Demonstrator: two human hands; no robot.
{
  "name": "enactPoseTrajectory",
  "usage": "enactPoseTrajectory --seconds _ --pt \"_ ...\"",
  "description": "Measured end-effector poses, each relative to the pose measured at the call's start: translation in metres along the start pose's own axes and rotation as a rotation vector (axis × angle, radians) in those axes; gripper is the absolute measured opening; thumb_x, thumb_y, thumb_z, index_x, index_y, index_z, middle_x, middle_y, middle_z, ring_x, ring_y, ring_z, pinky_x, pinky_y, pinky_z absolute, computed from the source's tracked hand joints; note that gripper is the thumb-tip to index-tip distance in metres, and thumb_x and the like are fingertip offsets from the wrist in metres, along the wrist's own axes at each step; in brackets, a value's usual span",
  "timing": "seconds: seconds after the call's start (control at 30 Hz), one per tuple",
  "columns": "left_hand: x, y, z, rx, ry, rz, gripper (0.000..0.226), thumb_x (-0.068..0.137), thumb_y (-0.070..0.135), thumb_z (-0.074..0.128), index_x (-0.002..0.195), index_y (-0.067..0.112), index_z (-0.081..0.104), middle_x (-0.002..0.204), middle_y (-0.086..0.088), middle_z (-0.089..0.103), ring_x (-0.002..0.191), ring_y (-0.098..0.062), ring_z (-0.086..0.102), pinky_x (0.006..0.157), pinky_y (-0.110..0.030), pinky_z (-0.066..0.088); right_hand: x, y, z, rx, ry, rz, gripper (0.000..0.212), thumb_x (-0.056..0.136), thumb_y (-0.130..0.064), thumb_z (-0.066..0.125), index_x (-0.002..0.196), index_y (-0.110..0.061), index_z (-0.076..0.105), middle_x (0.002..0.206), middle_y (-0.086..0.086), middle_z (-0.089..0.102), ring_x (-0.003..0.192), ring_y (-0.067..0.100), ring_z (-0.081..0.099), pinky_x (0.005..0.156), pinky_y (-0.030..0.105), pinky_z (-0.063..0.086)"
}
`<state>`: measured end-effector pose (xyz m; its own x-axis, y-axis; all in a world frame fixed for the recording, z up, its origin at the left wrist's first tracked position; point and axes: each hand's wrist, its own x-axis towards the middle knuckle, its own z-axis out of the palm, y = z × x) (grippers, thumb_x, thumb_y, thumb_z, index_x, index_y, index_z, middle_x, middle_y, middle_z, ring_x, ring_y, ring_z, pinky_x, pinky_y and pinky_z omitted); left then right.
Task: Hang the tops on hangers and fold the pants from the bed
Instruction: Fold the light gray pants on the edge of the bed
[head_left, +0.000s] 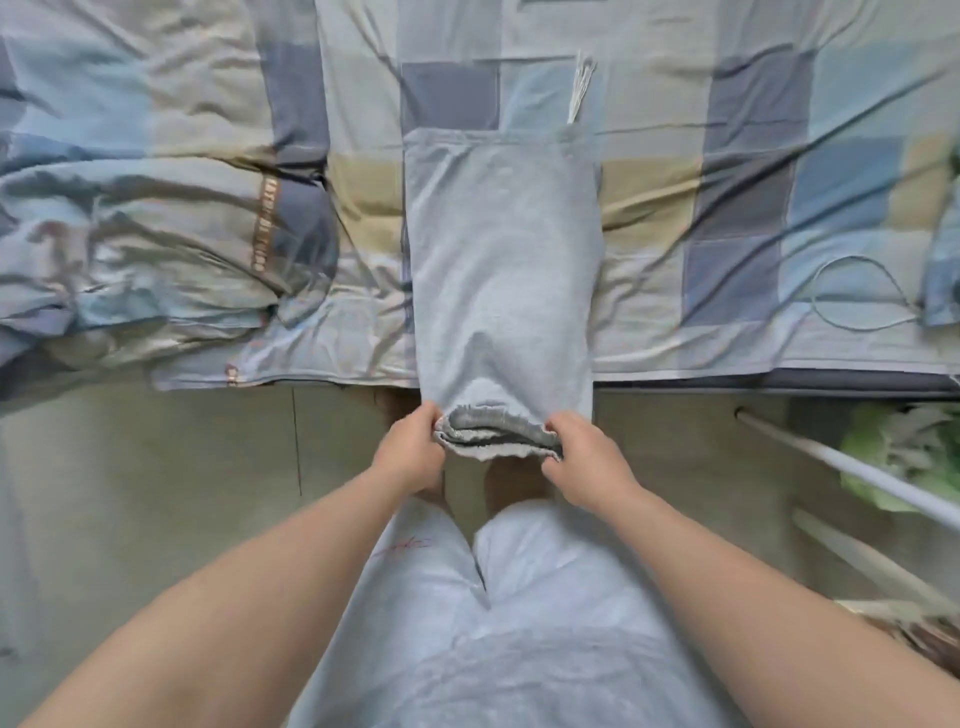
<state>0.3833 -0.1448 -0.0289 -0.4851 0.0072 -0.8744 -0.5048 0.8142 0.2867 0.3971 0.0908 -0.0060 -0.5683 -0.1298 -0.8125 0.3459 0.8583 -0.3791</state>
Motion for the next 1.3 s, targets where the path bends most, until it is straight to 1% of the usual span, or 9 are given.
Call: enactPoseTrajectory --seconds 0.17,0.33,0.53,0.7,0.83,0.93,1.03,1.2,1.3 --pt "0.038 -0.028 0.024 0.246 -0.283 -0.008 0.011 0.083 0.028 0.058 0.080 0.023 0.049 0.098 -0.005 0.068 0.094 -0.031 0.063 0.086 -0.039 0.053 0.022 0.021 0.034 0.018 -0.186 0.034 0.013 0.079 -0.018 0.063 0.085 -0.017 0.052 0.087 -0.002 0.055 0.086 0.028 0.054 0.063 0.033 0.032" --pt "0.089 -0.013 0.004 0.187 -0.349 0.012 0.022 0.088 0.010 0.058 0.109 0.008 0.064 0.113 -0.010 0.068 0.106 -0.029 0.063 0.083 -0.031 0.049 0.063 0.016 0.005 0.165 -0.069 0.040 0.024 0.080 -0.023 0.072 0.099 -0.026 0.057 0.080 -0.010 0.059 0.080 0.018 0.057 0.060 0.022 0.037" --pt "0.156 0.036 -0.065 -0.013 -0.074 0.048 0.020 0.090 0.005 0.049 0.103 0.000 0.063 0.099 -0.013 0.066 0.089 -0.026 0.058 0.072 -0.034 0.046 0.150 -0.019 -0.070 0.292 0.237 0.005 0.027 0.081 -0.015 0.075 0.104 -0.017 0.061 0.096 0.001 0.068 0.091 0.022 0.062 0.076 0.033 0.046" --pt "0.200 0.068 -0.104 -0.332 0.174 0.099 0.019 0.088 0.003 0.050 0.087 0.021 0.054 0.092 -0.007 0.064 0.082 -0.021 0.055 0.067 -0.032 0.042 0.221 -0.060 -0.128 0.278 0.446 -0.087 0.027 0.085 -0.018 0.073 0.108 -0.009 0.064 0.099 0.005 0.066 0.092 0.018 0.058 0.083 0.033 0.044" --pt "0.230 0.080 -0.116 -0.455 0.380 0.103 0.015 0.091 0.008 0.050 0.101 0.019 0.053 0.099 -0.002 0.062 0.096 -0.021 0.058 0.083 -0.032 0.046 0.266 -0.083 -0.152 0.272 0.572 -0.079 0.024 0.088 -0.027 0.072 0.107 -0.014 0.066 0.093 -0.002 0.064 0.087 0.014 0.056 0.067 0.019 0.034" --pt "0.247 0.080 -0.114 -0.496 0.509 0.092 0.016 0.097 0.025 0.055 0.111 0.016 0.053 0.101 0.002 0.059 0.102 -0.021 0.060 0.087 -0.028 0.043 0.287 -0.085 -0.151 0.309 0.589 -0.078 0.041 0.089 -0.033 0.072 0.125 -0.017 0.060 0.120 -0.001 0.063 0.109 0.014 0.058 0.087 0.016 0.038" --pt "0.251 0.069 -0.096 -0.508 0.546 -0.029 0.040 0.095 0.039 0.060 0.126 0.016 0.048 0.122 -0.002 0.057 0.119 -0.026 0.054 0.101 -0.034 0.041 0.290 -0.065 -0.130 0.224 0.568 0.018 0.066 0.086 -0.045 0.071 0.143 -0.024 0.043 0.147 0.001 0.044 0.136 0.022 0.040 0.113 0.040 0.032" --pt "0.233 0.039 -0.061 -0.538 0.506 -0.176 0.087 0.083 0.059 0.070 0.148 0.019 0.028 0.153 -0.004 0.035 0.138 -0.026 0.041 0.113 -0.051 0.032 0.264 -0.008 -0.077 0.331 0.518 0.293 0.107 0.076 -0.056 0.076 0.157 -0.023 0.014 0.164 0.004 0.016 0.150 0.027 0.017 0.119 0.046 0.019" --pt "0.228 0.024 -0.044 -0.674 0.380 -0.120 0.087 0.082 0.056 0.074 0.146 0.017 0.030 0.139 0.003 0.049 0.127 -0.019 0.051 0.102 -0.032 0.042 0.254 0.012 -0.050 0.620 0.404 0.307 0.112 0.075 -0.051 0.082 0.156 -0.016 0.012 0.155 0.004 0.035 0.141 0.022 0.036 0.111 0.030 0.029"
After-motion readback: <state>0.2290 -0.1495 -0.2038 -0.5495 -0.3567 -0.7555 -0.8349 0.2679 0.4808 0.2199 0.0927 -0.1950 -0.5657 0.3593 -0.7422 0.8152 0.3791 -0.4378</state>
